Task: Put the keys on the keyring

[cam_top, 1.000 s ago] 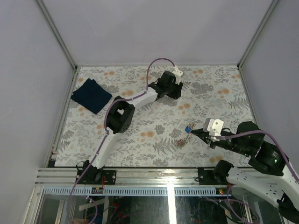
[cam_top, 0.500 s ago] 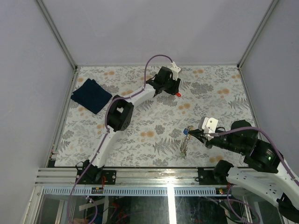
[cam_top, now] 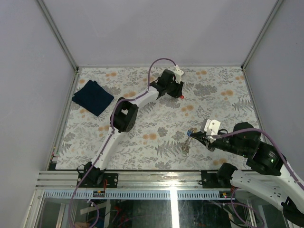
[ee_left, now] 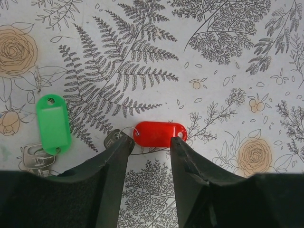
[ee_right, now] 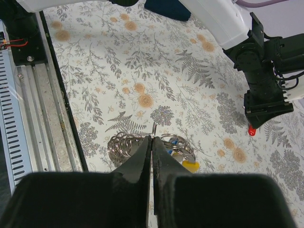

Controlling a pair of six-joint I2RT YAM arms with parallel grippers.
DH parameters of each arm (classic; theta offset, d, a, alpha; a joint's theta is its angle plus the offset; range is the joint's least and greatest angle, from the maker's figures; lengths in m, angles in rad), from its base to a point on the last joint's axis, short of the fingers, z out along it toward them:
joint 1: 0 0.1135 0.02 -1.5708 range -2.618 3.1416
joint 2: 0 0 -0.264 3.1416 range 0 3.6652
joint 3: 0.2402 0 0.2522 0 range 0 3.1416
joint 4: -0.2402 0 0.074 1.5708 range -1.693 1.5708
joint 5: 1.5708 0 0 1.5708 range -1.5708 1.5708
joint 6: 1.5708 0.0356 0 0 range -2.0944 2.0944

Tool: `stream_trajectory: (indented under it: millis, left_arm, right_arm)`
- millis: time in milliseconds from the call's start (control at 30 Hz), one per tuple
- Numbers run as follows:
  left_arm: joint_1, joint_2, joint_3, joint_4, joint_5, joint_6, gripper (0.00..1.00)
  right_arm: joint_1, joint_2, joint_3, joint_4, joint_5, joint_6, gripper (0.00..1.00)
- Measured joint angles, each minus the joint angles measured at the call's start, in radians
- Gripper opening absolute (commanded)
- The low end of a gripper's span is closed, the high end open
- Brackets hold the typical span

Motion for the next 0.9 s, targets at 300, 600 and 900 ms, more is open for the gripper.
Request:
stream_trajectory:
  millis: [300,600,900]
  left_arm:
    - [0.008,0.002,0.013,0.006,0.006,0.000,0.40]
    - [0.026,0.021,0.053,0.010,0.015,-0.004,0.37]
    - [0.031,0.046,0.061,0.016,0.040,-0.019,0.36]
  right_arm:
    - [0.000,0.001,-0.015,0.006,-0.014,0.002,0.00]
    - [0.000,0.006,-0.027,0.007,-0.017,0.001,0.00]
    - [0.000,0.010,-0.035,0.013,-0.018,0.001,0.00]
